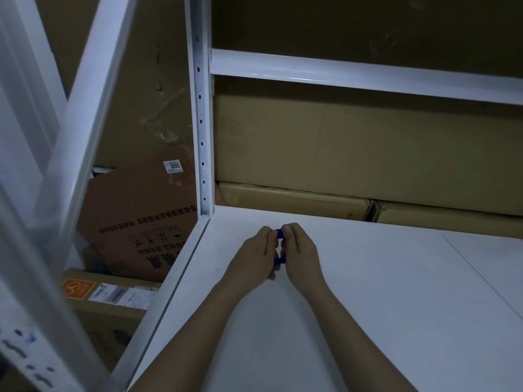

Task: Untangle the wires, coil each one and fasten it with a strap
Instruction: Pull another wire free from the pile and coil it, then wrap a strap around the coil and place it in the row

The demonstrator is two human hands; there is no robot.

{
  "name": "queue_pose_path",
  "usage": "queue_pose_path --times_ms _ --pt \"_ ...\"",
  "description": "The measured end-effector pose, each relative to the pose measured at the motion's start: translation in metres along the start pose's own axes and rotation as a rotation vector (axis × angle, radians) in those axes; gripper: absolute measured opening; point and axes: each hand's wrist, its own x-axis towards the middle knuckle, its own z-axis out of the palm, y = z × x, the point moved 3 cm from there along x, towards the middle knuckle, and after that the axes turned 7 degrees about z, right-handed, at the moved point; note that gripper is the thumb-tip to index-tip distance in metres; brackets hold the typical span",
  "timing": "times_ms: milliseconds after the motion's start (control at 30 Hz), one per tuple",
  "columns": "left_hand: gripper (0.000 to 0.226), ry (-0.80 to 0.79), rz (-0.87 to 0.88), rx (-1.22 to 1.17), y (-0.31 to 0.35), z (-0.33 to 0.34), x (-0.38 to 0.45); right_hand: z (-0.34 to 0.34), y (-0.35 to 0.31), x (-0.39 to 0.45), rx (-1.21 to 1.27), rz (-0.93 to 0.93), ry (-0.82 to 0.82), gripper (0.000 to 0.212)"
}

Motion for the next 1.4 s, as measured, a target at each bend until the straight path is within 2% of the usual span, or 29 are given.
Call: queue_pose_path --times_ms 133,300,533,667,767,900,1033,1233,1400 --pt "0.026 0.036 0.070 0.118 0.005 0.007 0.007 -0.012 0.007 -0.010 -0.187 -0.068 -0.009 0.022" --pt "0.021 0.032 0.211 0.215 0.021 0.037 0.002 -0.042 0.013 -0.019 -0.095 -0.017 0.056 0.027" --pt "0.016 -0.063 0.167 0.187 0.054 0.105 -0.003 -0.106 0.034 -0.035 -0.195 0.043 0.183 0.024" --pt "0.027 -0.236 0.094 -0.030 0.092 0.168 -0.013 -0.178 0.053 -0.063 -0.335 0.057 0.295 0.021" --pt "0.029 -0.386 0.108 -0.038 0.124 0.225 -0.031 -0.244 0.072 -0.095 -0.405 0.102 0.353 0.018" --pt "0.030 -0.353 0.274 0.114 0.170 0.306 -0.056 -0.327 0.089 -0.139 -0.393 0.155 0.406 0.024" --pt "0.031 -0.338 0.371 0.116 0.217 0.388 -0.067 -0.409 0.103 -0.177 -0.286 0.222 0.469 0.027" --pt "0.030 -0.543 0.376 0.025 0.279 0.495 -0.064 -0.528 0.134 -0.201 -0.255 0.268 0.630 0.025" --pt "0.030 -0.673 0.387 0.004 0.313 0.575 -0.036 -0.615 0.172 -0.202 -0.338 0.317 0.671 0.024"
